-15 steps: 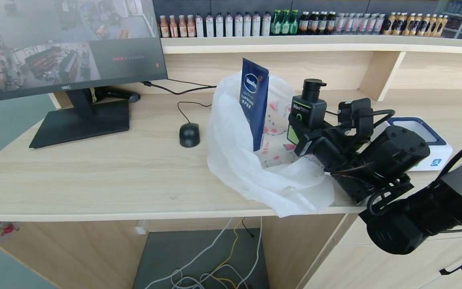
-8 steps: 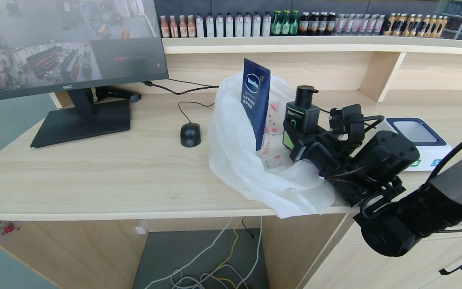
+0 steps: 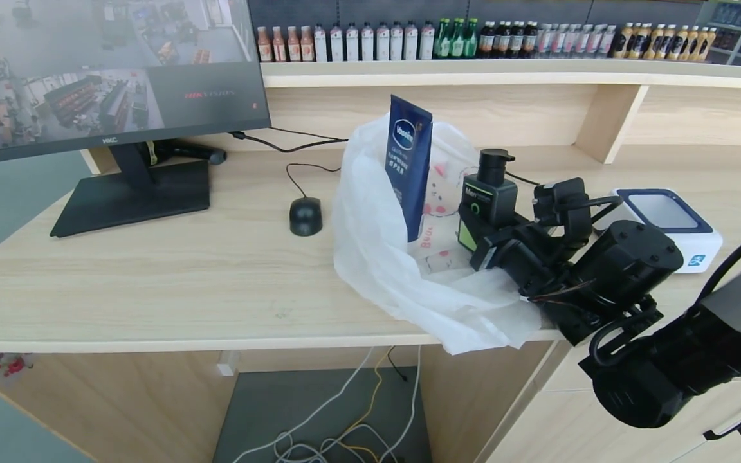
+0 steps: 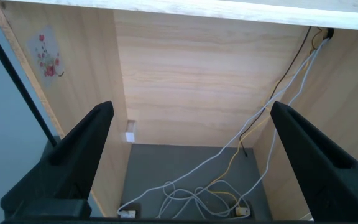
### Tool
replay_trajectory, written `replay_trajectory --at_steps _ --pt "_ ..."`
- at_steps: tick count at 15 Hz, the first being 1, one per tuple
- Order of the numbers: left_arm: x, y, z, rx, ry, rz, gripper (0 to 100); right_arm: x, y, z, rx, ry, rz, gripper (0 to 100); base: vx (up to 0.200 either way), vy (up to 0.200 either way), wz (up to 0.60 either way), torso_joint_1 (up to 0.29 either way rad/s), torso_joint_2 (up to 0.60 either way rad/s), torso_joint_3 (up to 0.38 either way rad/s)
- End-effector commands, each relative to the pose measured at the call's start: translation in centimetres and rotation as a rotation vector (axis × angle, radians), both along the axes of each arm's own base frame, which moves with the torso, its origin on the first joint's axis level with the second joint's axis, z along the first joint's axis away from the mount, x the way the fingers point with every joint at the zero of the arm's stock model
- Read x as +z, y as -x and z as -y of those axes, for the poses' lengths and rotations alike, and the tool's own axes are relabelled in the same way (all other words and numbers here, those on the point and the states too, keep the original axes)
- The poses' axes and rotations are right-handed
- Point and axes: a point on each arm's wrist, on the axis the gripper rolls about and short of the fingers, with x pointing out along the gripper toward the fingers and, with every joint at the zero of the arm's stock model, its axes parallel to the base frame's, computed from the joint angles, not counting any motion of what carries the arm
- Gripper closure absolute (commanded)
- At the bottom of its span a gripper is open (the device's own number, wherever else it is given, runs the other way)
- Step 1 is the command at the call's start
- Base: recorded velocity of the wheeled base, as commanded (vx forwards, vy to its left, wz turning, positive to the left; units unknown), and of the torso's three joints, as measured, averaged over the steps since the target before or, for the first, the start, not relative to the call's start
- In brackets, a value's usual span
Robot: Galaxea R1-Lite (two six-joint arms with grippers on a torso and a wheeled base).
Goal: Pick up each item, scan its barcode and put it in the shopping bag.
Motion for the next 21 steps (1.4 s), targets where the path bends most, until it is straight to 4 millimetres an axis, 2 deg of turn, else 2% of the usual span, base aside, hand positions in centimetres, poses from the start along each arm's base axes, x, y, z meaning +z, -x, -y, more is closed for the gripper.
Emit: replay_trajectory --at_steps 1,16,17,21 --pt "0.00 0.00 0.00 0.000 0.000 0.001 0 -0.70 -0.03 -0.07 0.001 0.011 -0.023 100 0.000 0.000 0.00 0.000 0.00 0.000" --pt "0.00 0.00 0.00 0.000 0.000 0.001 0 -0.88 0.28 0.03 0.004 0.013 -0.036 100 0.000 0.000 0.00 0.000 0.00 0.000" --pt "0.00 0.00 0.00 0.000 0.000 0.001 0 -0.88 0.28 0.03 0.002 0.013 -0.036 0 0.000 0.000 0.00 0.000 0.00 0.000" --pt "0.00 0.00 0.00 0.000 0.000 0.001 0 -0.50 0.43 0.06 0.004 0.008 -0.027 0 0.000 0.000 0.00 0.000 0.00 0.000"
